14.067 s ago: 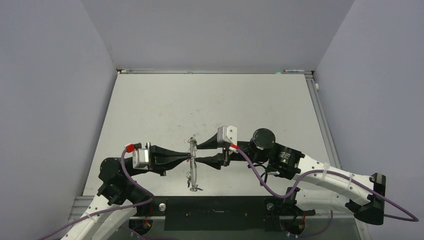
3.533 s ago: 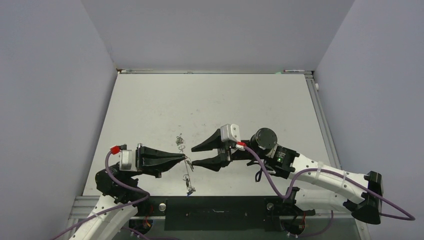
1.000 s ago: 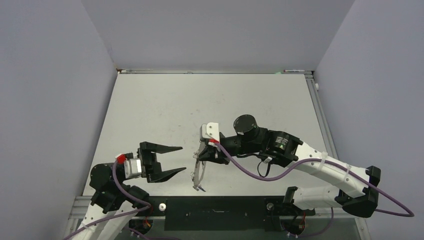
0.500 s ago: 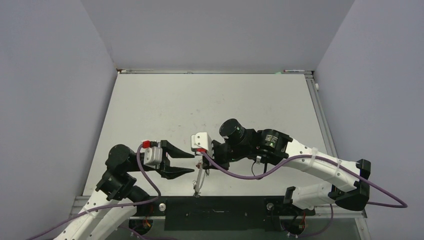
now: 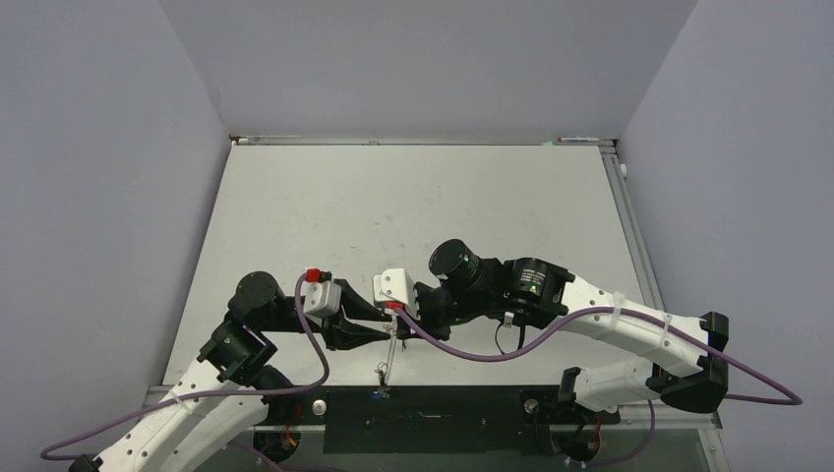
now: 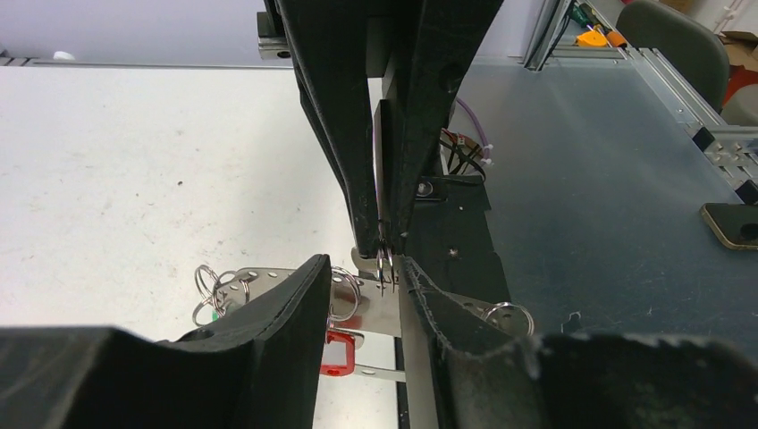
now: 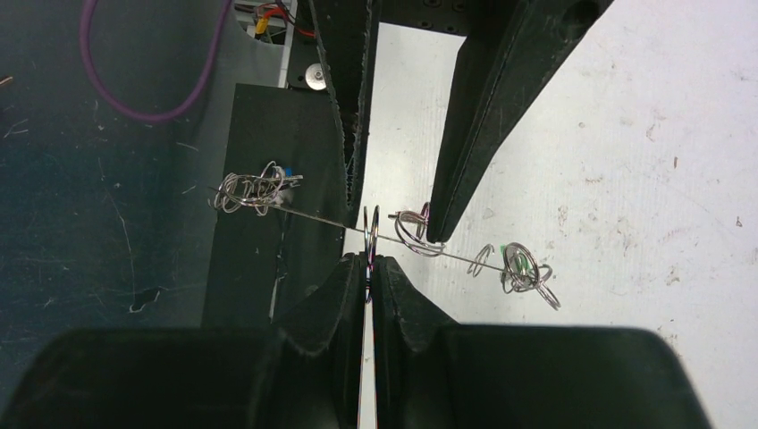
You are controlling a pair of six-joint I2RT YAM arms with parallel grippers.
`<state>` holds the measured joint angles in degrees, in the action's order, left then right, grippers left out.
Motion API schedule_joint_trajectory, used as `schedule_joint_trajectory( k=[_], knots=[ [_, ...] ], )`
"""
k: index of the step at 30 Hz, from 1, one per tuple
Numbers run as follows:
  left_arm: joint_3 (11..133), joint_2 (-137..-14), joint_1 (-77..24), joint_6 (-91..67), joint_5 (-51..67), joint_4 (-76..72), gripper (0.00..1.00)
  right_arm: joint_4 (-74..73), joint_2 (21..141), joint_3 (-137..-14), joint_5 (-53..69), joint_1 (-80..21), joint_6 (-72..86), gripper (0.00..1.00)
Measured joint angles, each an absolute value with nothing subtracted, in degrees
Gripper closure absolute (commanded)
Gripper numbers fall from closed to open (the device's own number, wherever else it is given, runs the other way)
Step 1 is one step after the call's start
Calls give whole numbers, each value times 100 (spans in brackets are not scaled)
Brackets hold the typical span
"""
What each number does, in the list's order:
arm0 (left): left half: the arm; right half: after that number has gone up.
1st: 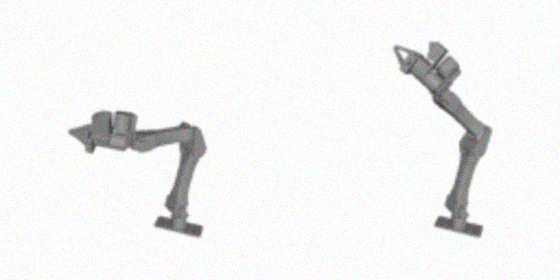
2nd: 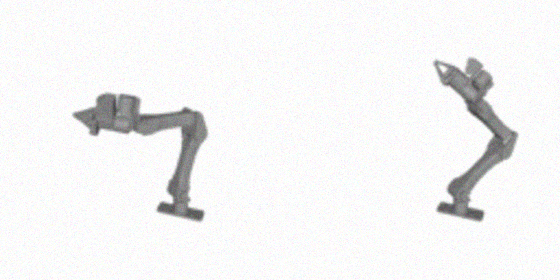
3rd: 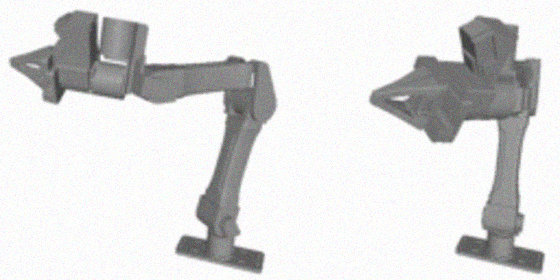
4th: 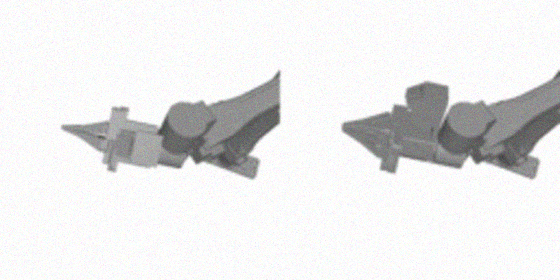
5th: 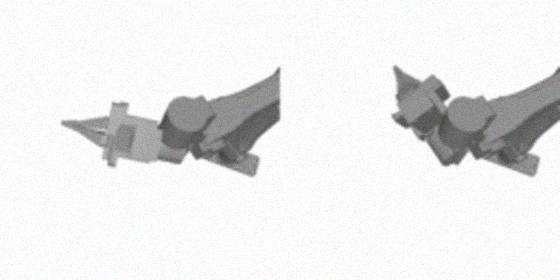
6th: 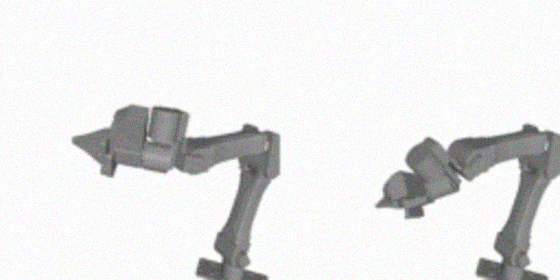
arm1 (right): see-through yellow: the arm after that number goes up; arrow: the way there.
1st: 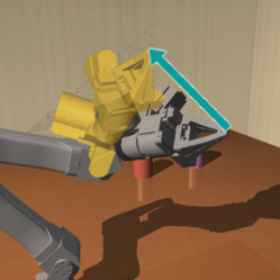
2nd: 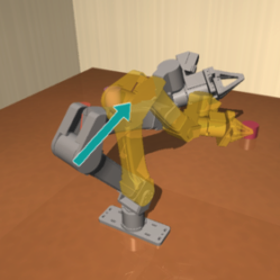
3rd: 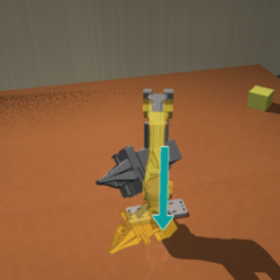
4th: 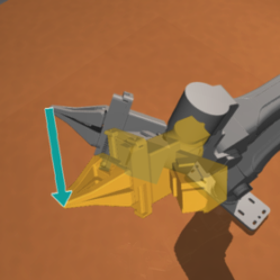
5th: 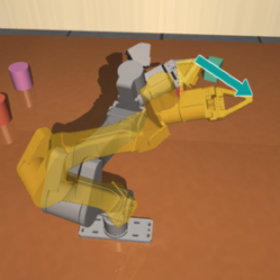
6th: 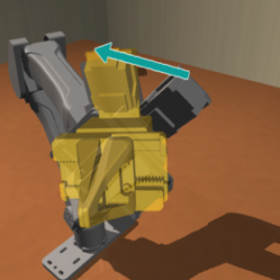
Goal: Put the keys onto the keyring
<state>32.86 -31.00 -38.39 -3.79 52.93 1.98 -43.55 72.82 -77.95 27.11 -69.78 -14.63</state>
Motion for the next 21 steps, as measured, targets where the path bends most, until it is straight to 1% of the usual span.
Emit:
schedule_joint_trajectory(
  k=[7,11,16,20,21],
  knots=[
    [3288,-3199,-3892,-405,5297,204,75,-4348,7282,-7813,2711,-6991,-1487,95],
    [3293,-3288,-3909,-427,5306,204,75,-4357,7282,-7813,2698,-6991,-1507,95],
    [3295,-3304,-3933,-438,5323,204,83,-4351,7282,-7813,2694,-6995,-1540,95],
    [3295,-3323,-3964,-456,5343,204,86,-4333,7312,-7815,2681,-6997,-1551,95],
    [3293,-3336,-3970,-467,5343,204,88,-4333,7332,-7819,2681,-7000,-1551,95]
  ],
)
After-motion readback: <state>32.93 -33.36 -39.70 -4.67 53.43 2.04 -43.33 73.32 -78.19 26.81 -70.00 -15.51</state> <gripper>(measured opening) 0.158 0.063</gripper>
